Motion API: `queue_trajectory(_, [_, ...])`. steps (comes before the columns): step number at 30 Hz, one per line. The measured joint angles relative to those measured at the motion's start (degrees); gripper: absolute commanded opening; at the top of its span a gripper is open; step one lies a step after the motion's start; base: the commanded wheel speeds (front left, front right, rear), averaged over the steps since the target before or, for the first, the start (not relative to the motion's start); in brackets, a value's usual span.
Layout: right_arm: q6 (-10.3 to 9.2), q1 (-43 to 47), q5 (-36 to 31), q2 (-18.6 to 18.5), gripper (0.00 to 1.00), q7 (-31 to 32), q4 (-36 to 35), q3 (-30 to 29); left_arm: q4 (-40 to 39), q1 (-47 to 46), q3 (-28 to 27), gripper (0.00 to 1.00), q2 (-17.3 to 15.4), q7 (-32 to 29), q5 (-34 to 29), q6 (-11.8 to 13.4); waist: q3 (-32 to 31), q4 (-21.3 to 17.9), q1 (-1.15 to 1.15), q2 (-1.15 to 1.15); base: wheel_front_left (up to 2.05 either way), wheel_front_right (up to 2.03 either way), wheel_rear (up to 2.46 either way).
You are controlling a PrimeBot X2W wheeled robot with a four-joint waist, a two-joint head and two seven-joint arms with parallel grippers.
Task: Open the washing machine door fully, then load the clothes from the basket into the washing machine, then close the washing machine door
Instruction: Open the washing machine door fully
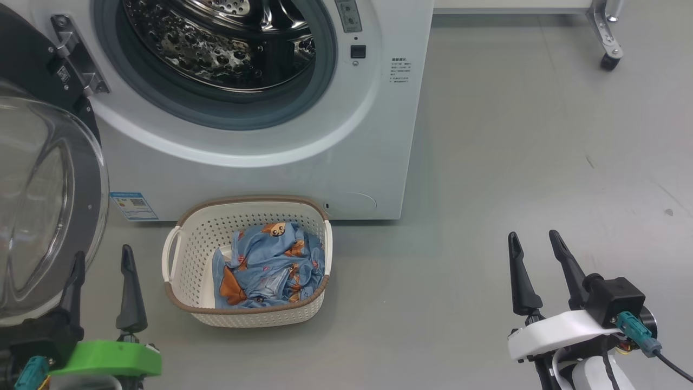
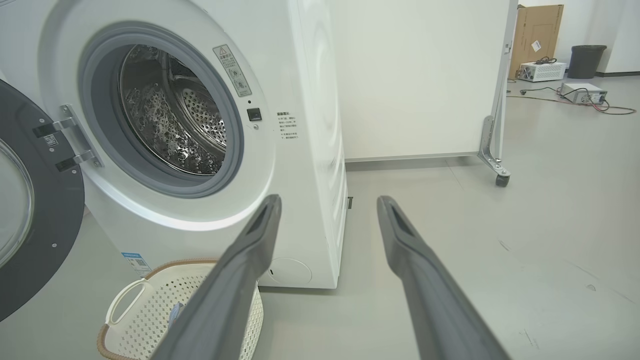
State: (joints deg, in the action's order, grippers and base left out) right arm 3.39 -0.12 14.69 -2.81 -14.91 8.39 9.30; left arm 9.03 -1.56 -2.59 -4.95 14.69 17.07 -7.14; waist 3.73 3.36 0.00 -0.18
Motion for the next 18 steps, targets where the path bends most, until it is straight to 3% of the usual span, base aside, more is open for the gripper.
queue_trajectory(9, [-0.57,0.5,-0.7,0.0,1.0,0.0,-2.7,-0.3,-1.8,1.8,2.5,1.0,-0.1,0.0,0.1,0.0,0.4,-3.3,0.0,0.0,0.0,0.0,0.0])
queue_trajectory(18, [-1.31,1.9,-1.3,0.1,1.0,0.0,-4.5,-0.7,-2.7,4.0,4.0,1.0,-0.6,0.0,0.0,-0.2,-0.2,-3.5,0.0,0.0,0.0,0.0,0.0])
